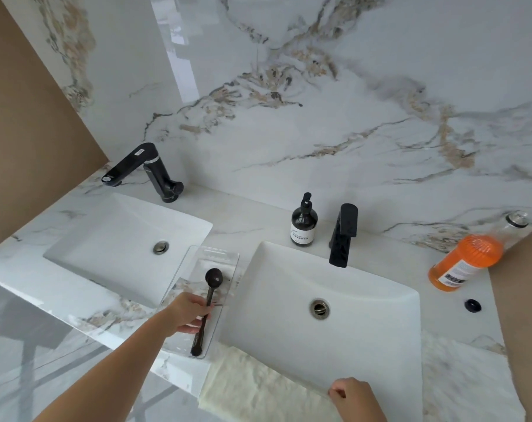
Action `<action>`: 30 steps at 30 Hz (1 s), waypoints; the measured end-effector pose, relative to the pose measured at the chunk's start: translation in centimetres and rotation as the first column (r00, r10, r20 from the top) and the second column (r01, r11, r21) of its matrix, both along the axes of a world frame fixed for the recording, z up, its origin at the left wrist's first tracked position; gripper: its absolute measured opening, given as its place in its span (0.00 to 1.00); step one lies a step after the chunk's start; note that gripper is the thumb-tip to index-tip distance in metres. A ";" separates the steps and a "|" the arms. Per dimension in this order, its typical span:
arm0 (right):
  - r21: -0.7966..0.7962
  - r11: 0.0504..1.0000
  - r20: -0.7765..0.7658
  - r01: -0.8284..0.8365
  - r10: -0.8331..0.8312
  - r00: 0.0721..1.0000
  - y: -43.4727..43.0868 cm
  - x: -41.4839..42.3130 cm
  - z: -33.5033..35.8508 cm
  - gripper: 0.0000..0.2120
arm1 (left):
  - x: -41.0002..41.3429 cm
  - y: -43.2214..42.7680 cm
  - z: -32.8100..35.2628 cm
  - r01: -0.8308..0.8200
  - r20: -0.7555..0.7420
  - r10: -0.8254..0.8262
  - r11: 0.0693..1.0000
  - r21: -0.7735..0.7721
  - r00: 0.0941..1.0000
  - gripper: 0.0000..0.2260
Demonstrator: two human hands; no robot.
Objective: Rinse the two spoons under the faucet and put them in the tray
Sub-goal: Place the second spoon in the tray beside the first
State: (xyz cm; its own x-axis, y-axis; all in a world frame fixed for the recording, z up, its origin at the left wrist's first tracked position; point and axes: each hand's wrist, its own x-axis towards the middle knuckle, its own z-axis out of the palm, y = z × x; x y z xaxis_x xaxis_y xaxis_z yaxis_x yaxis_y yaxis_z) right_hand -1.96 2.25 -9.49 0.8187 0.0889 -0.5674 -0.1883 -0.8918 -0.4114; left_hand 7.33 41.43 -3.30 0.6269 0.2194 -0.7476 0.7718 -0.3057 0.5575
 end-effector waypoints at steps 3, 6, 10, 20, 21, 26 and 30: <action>0.002 1.000 0.023 -0.027 0.027 0.999 0.1 -0.4 -0.2 0.12 | -0.1 -0.1 -0.6 -0.021 -0.001 0.021 0.999 0.028 1.000 0.08; 0.010 0.998 0.064 -0.060 0.059 0.996 0.3 -1.2 -0.4 0.12 | 0.0 -0.7 -1.0 -0.026 0.013 0.025 0.999 0.048 1.000 0.08; 0.006 0.999 0.074 -0.054 0.054 0.996 0.5 -1.8 -0.8 0.12 | 0.2 -1.2 -1.4 -0.006 0.048 0.002 0.996 0.093 0.999 0.06; 0.013 1.000 0.040 -0.018 0.017 0.999 0.5 -1.8 -1.3 0.13 | 0.1 -1.7 -2.7 -0.031 0.096 0.016 0.987 0.156 0.995 0.07; 0.012 1.000 0.041 -0.013 0.013 0.999 0.5 -1.8 -1.4 0.13 | 0.2 -1.8 -2.7 -0.030 0.101 0.014 0.986 0.162 0.995 0.07; 0.007 1.000 0.066 -0.009 0.009 0.998 0.5 -2.0 -1.7 0.13 | 0.5 -1.8 -3.0 -0.039 0.083 0.024 0.983 0.182 0.996 0.05; -0.004 1.000 0.076 -0.014 0.014 0.997 0.6 -2.3 -1.9 0.13 | 0.7 -1.3 -3.3 0.038 0.094 -0.075 0.939 0.342 0.993 0.02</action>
State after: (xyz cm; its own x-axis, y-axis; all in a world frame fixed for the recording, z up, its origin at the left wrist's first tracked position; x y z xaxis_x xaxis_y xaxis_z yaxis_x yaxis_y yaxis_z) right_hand -4.21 2.85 -11.40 0.8581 0.0993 -0.5037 -0.1437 -0.8954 -0.4214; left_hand 8.03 40.09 -6.61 0.7160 0.4106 -0.5646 0.6910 -0.5322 0.4892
